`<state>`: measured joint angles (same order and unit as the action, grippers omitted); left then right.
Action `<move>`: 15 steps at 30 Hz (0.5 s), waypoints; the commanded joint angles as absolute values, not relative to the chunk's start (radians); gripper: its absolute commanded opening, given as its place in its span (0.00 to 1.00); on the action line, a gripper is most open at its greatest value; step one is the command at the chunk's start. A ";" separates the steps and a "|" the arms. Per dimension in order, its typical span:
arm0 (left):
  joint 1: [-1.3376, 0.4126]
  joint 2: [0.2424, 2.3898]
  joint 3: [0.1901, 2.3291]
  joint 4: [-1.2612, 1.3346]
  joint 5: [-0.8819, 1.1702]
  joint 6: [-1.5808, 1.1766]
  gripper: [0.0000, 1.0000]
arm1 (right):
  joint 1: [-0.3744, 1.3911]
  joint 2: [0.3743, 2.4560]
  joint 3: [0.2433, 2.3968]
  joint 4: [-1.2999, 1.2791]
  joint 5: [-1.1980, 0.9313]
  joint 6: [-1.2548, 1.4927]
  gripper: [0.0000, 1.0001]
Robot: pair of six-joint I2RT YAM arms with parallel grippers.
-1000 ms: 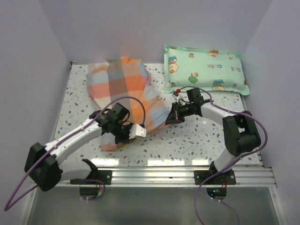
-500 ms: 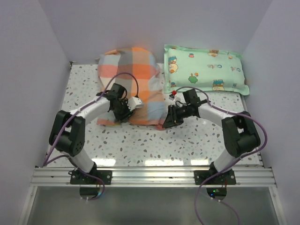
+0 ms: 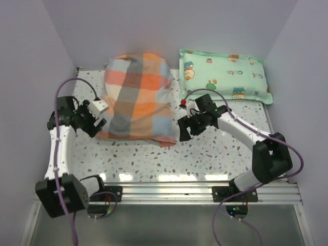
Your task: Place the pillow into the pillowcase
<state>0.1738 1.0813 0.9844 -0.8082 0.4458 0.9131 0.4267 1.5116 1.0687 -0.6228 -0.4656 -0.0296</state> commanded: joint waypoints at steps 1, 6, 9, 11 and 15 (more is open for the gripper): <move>0.412 1.260 0.986 -0.888 0.592 1.040 0.86 | 0.538 1.542 1.023 -0.582 -0.352 -0.034 0.84; 0.641 1.446 1.048 -0.971 0.702 1.280 1.00 | 0.589 1.644 0.985 -0.401 -0.236 -0.031 0.86; 0.692 1.499 1.031 -0.953 0.716 1.360 1.00 | 0.603 1.712 1.008 -0.350 -0.242 -0.011 0.86; 0.695 1.494 0.990 -0.911 0.724 1.367 1.00 | 0.627 1.729 1.014 -0.310 -0.235 -0.008 0.86; 0.689 1.499 0.939 -0.799 0.776 1.348 0.99 | 0.660 1.749 1.003 -0.249 -0.207 0.038 0.86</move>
<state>0.6918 1.5124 0.9714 -0.8726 0.6777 1.2884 0.6342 1.7218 1.0092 -0.3428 -0.2508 -0.0002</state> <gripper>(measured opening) 0.996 0.862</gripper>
